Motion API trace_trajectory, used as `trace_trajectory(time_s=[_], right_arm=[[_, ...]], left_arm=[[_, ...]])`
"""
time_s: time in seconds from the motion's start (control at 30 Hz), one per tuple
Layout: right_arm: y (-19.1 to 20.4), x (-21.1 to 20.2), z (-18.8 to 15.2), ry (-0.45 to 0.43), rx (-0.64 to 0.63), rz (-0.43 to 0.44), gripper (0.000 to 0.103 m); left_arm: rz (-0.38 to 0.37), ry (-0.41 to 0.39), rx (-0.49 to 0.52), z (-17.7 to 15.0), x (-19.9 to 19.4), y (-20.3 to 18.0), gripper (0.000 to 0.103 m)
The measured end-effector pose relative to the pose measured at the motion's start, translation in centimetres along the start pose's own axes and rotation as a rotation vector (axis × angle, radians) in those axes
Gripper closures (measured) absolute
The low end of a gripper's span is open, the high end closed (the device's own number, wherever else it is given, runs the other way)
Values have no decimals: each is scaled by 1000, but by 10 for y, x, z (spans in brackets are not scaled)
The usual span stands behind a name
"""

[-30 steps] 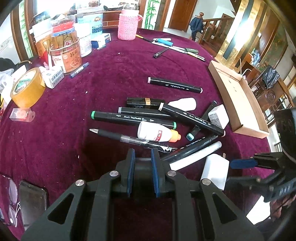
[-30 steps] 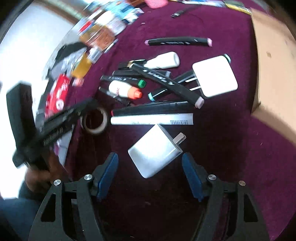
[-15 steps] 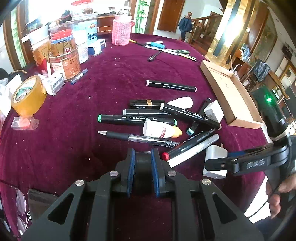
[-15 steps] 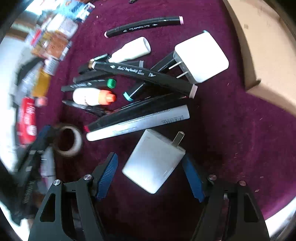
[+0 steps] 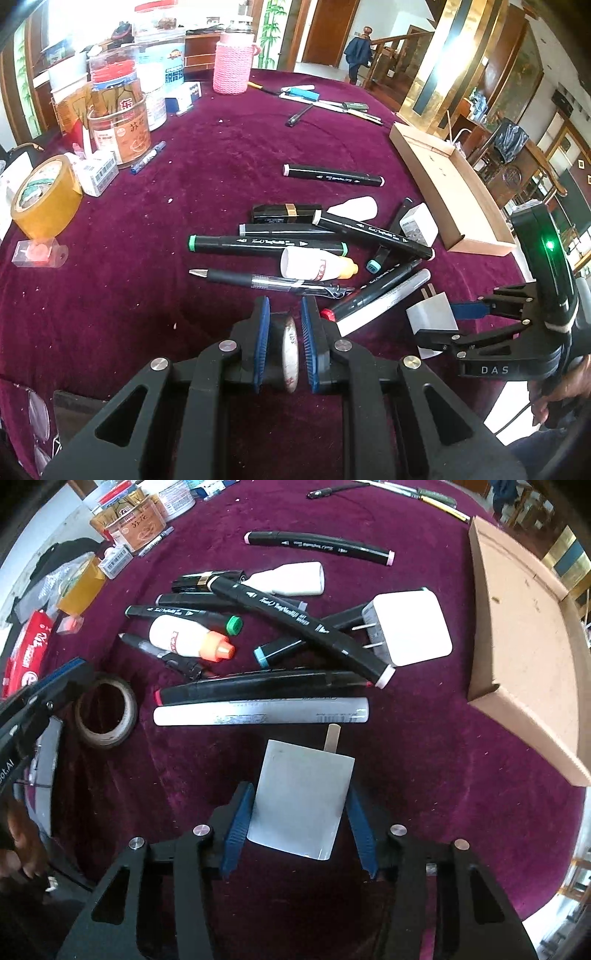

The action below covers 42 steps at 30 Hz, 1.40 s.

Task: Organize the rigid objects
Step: 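Lift the white charger with the right tool toward the cardboard tray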

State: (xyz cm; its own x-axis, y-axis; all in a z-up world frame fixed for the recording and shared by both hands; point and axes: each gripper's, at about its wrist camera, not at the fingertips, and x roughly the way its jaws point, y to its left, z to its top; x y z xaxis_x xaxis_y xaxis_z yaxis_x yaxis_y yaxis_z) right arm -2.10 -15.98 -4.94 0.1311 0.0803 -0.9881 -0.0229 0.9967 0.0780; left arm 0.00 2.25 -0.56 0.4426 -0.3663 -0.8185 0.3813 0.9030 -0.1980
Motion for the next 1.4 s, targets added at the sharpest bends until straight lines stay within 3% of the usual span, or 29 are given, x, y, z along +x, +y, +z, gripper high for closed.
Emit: trace_trajectory(time_s=[0.2,0.43,0.63,1.03,1.4], right_arm=[[2,3,-7,-8,-44,-36,60],[-23,-19,-14,-76,27,104,61],[-37,-41,-26,-125,46,151,61],[-48,-46,2,-211,102,210,61],[-117,-72,11,-281,195,236,61]], left_arm=[[-4,13,15,2,6,-6,88],[-17,5,24,5,6,-10,88],[-18,-1,31,9,7,-16,88],[-24,-8,72,28,10,-44,88],[-82,1,135,72,23,-102,88]])
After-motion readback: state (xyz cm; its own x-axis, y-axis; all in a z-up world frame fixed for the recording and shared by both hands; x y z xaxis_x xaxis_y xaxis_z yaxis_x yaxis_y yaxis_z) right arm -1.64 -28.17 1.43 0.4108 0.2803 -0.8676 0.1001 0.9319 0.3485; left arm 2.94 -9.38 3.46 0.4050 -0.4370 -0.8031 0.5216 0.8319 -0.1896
